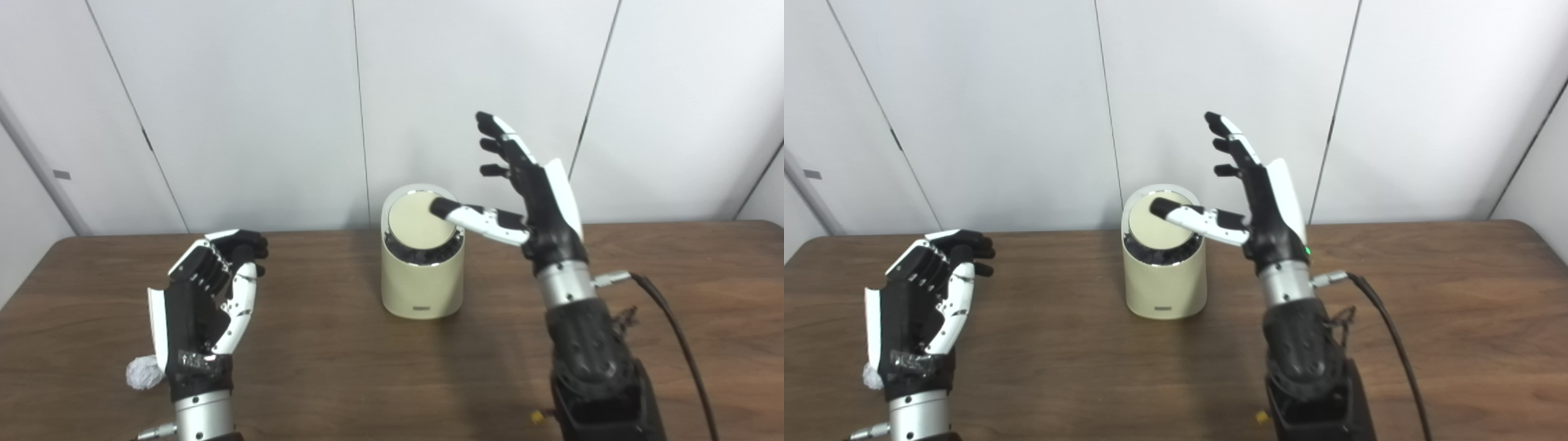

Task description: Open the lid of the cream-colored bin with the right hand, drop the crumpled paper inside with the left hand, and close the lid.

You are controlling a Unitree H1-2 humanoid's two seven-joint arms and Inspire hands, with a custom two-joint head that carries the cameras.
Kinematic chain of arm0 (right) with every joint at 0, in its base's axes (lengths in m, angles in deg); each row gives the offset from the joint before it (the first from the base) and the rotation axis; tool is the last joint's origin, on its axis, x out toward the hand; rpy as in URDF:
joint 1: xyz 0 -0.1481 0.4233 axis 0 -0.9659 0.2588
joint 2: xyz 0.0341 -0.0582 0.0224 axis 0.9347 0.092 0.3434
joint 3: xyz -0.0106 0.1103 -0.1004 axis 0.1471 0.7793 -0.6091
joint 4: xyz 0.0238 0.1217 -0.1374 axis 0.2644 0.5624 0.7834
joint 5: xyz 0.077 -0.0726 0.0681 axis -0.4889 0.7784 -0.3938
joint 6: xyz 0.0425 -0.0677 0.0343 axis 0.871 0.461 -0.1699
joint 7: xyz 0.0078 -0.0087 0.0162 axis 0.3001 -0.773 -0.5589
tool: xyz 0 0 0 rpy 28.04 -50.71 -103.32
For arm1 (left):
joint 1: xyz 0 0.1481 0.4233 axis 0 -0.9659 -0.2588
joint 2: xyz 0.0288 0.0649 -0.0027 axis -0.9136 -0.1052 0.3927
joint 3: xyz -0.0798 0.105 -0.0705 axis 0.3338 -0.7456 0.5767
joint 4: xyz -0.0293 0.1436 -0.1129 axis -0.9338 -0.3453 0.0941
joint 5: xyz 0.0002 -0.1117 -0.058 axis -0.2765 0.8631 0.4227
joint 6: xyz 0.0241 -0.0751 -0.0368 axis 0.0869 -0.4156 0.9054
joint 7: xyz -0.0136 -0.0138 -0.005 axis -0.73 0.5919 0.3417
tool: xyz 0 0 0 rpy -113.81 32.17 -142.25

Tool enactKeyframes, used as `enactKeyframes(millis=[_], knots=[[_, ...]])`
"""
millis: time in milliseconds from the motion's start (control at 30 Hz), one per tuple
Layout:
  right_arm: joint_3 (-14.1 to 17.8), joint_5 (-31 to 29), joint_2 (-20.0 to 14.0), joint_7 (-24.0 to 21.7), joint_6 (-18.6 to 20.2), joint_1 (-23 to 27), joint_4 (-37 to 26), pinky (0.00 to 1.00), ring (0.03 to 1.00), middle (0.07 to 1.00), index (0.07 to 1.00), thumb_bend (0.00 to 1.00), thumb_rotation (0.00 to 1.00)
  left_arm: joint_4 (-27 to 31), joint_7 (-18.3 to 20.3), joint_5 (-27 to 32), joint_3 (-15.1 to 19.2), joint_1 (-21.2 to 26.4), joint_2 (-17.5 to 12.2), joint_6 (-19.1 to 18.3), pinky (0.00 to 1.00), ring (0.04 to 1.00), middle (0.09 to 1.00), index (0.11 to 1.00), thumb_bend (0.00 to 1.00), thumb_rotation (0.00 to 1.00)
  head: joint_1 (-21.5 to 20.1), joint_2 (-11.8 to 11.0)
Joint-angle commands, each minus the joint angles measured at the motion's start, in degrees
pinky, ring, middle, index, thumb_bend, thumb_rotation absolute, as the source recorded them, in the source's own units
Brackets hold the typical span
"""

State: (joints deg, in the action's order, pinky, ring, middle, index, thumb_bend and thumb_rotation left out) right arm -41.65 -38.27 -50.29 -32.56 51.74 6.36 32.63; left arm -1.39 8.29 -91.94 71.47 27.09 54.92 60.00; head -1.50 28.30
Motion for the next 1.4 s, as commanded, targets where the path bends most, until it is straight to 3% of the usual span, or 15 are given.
enactKeyframes(millis=[0,167,267,567,967,1367], knots=[[-0.09,1.63,0.34,1.57,-0.52,3.78,0.69,0.71,0.857,0.908,0.905,0.90,0.47,0.49,0.22,-0.34,-0.48,1.73,-0.02,2.10,0.48,0.571,0.583,0.558,0.24,0.32,-0.07,-0.01],[-0.61,4.16,0.33,4.32,-1.17,6.42,6.03,0.69,0.854,0.905,0.902,0.93,0.39,0.23,0.04,-0.73,-0.63,1.88,0.10,2.29,0.48,0.571,0.582,0.557,0.24,0.32,0.01,-0.16],[-1.30,6.44,-0.37,5.22,-0.64,7.66,8.83,0.70,0.857,0.912,0.917,0.95,0.40,0.23,-0.06,-0.99,-0.78,1.90,0.21,2.40,0.48,0.571,0.582,0.557,0.24,0.32,0.09,-0.20],[-1.96,8.79,-1.82,5.89,-0.48,9.53,13.57,0.81,0.943,0.987,0.982,0.96,0.37,-0.06,-0.28,-1.49,-1.08,2.15,0.53,2.79,0.48,0.569,0.579,0.556,0.24,0.33,0.10,-0.32],[-2.24,10.16,-3.95,6.00,0.41,9.69,17.29,0.90,0.974,0.999,0.978,0.98,0.28,0.46,-0.52,-1.37,-1.11,2.36,1.25,2.39,0.48,0.569,0.577,0.547,0.24,0.33,0.07,-0.38],[-5.45,13.47,-5.98,4.74,2.28,7.48,17.29,0.95,1.000,1.000,0.979,0.98,0.25,0.96,-0.35,-1.71,-1.49,2.30,1.59,2.07,0.48,0.570,0.579,0.552,0.24,0.33,0.59,0.02]])
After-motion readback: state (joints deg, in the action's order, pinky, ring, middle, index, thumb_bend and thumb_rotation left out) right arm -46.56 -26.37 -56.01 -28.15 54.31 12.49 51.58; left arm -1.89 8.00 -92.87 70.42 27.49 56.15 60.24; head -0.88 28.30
